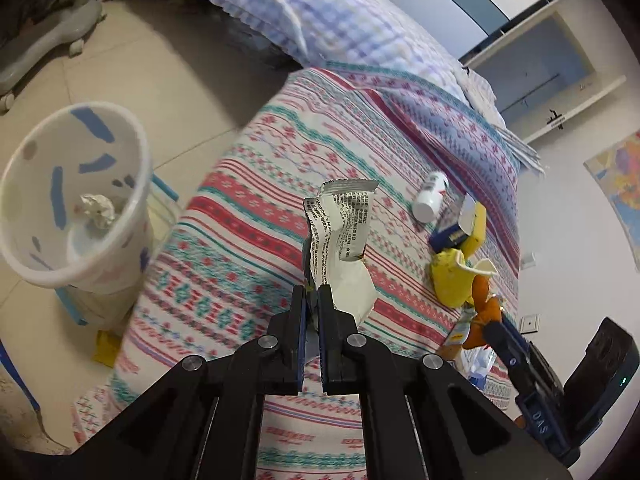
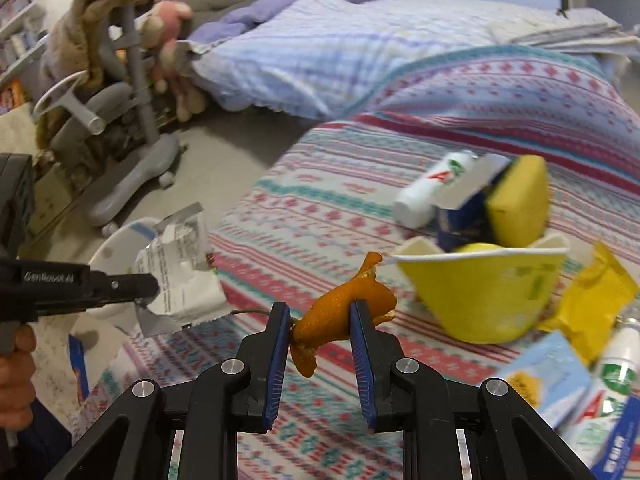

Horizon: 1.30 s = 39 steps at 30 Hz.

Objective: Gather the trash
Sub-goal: 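Carry wrapper and peel to the wastebasket and open both grippers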

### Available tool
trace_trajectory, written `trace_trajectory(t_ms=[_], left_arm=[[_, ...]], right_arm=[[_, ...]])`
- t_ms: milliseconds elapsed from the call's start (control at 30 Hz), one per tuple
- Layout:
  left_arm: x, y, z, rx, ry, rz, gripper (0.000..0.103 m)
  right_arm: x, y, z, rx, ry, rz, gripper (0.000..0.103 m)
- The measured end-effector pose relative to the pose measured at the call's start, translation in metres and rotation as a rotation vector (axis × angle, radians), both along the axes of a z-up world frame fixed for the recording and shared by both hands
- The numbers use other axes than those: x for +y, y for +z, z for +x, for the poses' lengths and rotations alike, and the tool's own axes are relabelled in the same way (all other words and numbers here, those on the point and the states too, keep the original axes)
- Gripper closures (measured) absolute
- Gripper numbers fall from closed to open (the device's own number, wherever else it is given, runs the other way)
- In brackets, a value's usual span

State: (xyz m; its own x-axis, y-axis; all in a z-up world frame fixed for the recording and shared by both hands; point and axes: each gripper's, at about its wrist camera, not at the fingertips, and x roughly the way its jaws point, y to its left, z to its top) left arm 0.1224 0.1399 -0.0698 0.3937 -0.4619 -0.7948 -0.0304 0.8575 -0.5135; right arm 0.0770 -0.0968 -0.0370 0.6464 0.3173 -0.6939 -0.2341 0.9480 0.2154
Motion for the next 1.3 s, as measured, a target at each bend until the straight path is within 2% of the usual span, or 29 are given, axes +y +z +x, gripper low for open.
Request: trace_trajectory(t_ms=[133,233,333,500,733,800,867,933,1067,1300], left_arm=[[0.032,-0.001,0.003,0.028,0.036,-0.029,0.098],[0.081,0.003,0.009,0.035,0.137,-0.081,0.098],[0.142,0.012,0.011,0.012,0.273,-0.03,0.098],[0.192,0.005,0.009,0.042,0.36,-0.016,0.098],[0.208,-0.017,0.015,0.106,0.366,0.017,0.098],[0.208,-0.023,0.021,0.122,0.362,0.022,0.094],[0.209,-0.03,0.026,0.155,0.362,0.019,0.084],[0.214,-0.034,0.025,0.177,0.38,0.017,0.065],[0.223,-0.033,0.021,0.161,0.415,0.007,0.064],[0.241,-0.03,0.015,0.151,0.474,-0.022,0.064]], right_arm=[[0.019,-0.005,0.0,0.0,0.043,0.004,0.077],[0.029,-0.013,0.002,0.018,0.06,0.006,0.077],[0.037,-0.018,0.004,0.027,0.064,0.016,0.077],[0.058,-0.025,0.015,0.05,0.08,0.08,0.076],[0.104,-0.036,0.024,0.075,0.121,0.134,0.076],[0.119,-0.037,0.027,0.079,0.136,0.152,0.076],[0.132,-0.037,0.032,0.079,0.145,0.181,0.076],[0.143,-0.036,0.036,0.077,0.147,0.214,0.076],[0.17,-0.036,0.051,0.081,0.162,0.258,0.076],[0.225,-0.04,0.076,0.101,0.228,0.234,0.074]])
